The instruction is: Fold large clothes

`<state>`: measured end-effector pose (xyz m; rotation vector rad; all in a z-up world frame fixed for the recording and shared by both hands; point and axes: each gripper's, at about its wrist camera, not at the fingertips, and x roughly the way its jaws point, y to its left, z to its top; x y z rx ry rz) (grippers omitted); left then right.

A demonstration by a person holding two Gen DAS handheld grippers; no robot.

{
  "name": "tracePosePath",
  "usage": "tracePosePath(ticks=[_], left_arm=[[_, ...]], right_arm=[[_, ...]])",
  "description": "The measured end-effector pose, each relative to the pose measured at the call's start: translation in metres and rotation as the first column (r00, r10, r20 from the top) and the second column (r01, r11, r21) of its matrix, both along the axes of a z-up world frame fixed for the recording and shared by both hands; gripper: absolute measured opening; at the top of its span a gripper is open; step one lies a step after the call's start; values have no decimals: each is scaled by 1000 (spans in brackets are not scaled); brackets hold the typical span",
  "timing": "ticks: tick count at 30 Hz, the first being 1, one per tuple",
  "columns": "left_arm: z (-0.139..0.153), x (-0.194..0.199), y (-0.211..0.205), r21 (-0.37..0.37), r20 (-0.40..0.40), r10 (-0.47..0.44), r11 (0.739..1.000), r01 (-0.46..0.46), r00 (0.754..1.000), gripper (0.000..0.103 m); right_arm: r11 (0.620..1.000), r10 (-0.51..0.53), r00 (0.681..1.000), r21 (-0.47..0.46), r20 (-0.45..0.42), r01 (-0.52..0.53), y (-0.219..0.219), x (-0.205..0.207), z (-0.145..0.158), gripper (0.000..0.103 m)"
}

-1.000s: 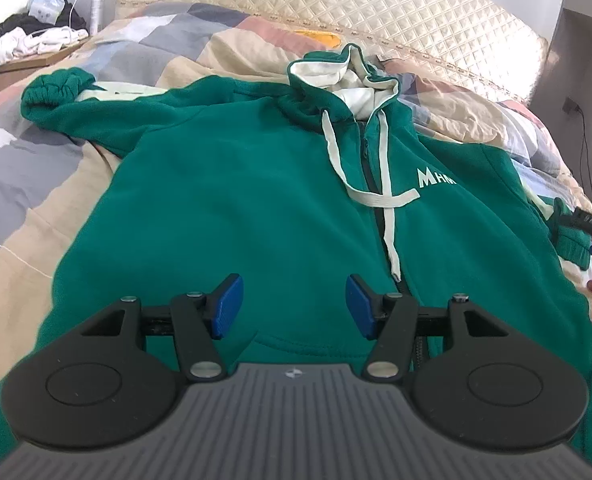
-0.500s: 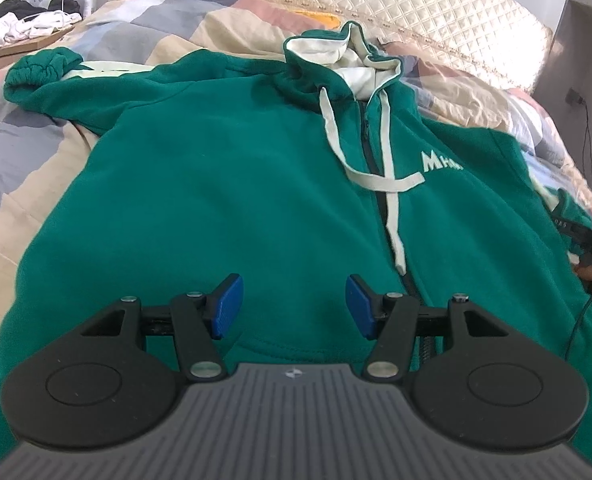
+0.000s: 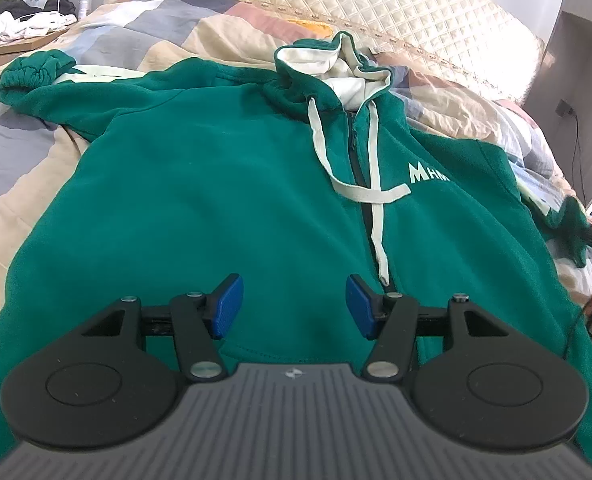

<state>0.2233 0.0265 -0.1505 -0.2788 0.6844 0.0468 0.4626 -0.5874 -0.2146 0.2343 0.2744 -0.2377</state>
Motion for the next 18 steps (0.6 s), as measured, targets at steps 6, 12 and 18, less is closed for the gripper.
tracePosePath(ticks=[6,12,18], left_arm=[[7,1,4,13,32,17,1000,-18,999,63],[19,-4,11,-24,56,23,999,-22,998,63],[30,-14,20,-72,87,14,997,-8,996,63]], right_arm=[[999,-41,999,-5,30,41,-38,-22,38,12],[944,7,998,-328,69,16,-34,-36,141,11],[908,101,988,-417,116,-44,0,-69,257,11]])
